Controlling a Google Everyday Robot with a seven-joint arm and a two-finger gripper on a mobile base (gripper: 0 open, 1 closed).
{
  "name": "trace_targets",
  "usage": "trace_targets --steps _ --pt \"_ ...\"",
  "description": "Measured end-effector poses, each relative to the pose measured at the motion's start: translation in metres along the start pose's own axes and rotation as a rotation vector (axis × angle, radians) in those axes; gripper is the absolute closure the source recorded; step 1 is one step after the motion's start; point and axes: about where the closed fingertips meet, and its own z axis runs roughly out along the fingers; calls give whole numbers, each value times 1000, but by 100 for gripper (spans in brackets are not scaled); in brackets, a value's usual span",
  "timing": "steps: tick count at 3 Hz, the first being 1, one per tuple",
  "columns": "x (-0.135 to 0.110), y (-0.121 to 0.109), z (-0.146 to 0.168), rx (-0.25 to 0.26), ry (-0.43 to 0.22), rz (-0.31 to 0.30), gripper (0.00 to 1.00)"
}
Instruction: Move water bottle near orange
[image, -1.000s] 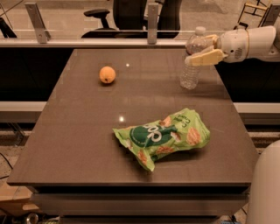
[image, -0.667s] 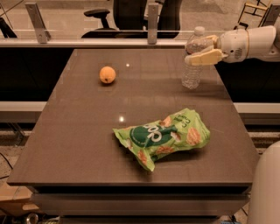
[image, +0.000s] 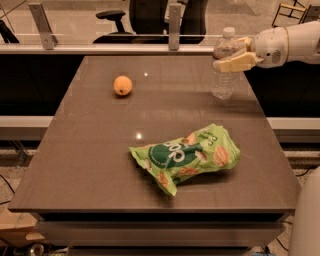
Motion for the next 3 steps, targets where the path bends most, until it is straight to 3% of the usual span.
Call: trace_targets --steps 2,3 --pt "-43 24 -5 7 8 -25 100" --pt "-68 38 -5 29 0 7 100"
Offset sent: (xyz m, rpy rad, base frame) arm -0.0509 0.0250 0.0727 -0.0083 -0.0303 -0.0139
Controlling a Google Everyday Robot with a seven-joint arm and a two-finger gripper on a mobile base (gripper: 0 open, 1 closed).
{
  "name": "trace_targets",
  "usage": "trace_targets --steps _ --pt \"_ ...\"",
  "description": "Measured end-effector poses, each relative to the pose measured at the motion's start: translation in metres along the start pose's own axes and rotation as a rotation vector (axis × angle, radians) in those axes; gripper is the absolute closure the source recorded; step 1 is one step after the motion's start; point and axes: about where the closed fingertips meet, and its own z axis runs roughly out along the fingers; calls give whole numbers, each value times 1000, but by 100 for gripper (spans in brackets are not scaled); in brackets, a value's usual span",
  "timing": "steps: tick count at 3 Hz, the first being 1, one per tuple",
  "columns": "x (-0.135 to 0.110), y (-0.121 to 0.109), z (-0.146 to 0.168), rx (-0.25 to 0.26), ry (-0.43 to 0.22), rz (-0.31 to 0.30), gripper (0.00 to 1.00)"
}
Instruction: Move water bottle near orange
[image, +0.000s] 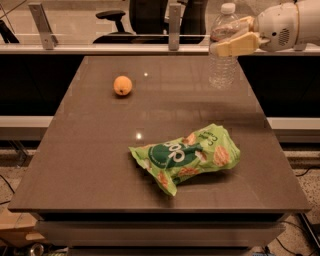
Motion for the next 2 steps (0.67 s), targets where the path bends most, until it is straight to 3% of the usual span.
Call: trace_targets --steps 2 --pt "-47 14 29 63 36 103 100"
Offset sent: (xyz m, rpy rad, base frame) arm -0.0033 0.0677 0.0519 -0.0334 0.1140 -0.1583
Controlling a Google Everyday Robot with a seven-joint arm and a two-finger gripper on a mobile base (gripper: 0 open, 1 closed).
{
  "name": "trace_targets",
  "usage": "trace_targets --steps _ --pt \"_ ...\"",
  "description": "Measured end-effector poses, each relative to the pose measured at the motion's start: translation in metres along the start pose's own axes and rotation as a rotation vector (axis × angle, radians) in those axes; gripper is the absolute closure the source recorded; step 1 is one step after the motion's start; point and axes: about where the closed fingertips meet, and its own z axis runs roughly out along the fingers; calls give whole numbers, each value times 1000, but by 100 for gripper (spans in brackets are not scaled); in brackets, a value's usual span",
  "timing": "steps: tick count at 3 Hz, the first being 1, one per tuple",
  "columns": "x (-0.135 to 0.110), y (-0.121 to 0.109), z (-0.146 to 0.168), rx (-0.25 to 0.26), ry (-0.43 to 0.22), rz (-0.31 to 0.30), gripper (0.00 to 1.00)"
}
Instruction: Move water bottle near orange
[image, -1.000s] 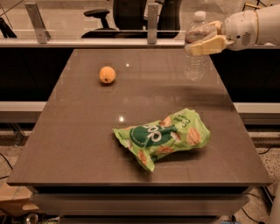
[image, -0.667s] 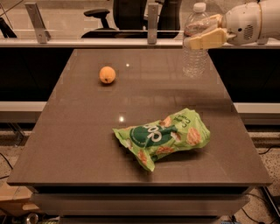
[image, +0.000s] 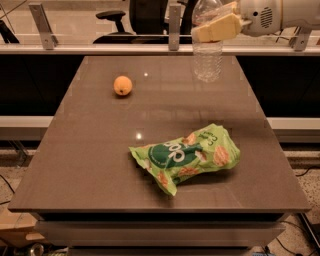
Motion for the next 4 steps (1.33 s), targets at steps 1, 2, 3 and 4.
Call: trace_targets --steps 1,2,3,4 --pt "-1 -6 10 -4 -14 -3 100" --pt "0 -18 28 -8 -67 -8 100" --pt "0 -29 42 9 -142 -20 100" --pt "-5 -36 57 9 -195 -32 100"
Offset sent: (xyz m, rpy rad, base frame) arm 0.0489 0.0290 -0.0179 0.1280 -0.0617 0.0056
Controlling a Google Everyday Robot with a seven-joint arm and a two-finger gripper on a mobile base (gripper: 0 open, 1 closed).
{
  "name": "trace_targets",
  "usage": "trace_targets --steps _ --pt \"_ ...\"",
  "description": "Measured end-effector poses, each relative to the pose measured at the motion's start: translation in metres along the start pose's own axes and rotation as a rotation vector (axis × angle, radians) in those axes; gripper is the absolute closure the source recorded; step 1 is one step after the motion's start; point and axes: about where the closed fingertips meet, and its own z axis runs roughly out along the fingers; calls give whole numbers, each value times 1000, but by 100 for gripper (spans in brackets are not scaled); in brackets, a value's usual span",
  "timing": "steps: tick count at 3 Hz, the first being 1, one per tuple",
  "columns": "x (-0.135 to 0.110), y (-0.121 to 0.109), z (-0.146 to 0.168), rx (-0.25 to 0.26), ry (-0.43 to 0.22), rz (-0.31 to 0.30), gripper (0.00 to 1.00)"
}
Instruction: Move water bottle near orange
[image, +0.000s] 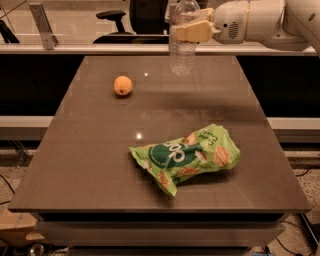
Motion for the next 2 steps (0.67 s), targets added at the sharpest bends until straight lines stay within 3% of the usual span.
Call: trace_targets --steps 2 --pt "2 -10 36 -45 3 6 100"
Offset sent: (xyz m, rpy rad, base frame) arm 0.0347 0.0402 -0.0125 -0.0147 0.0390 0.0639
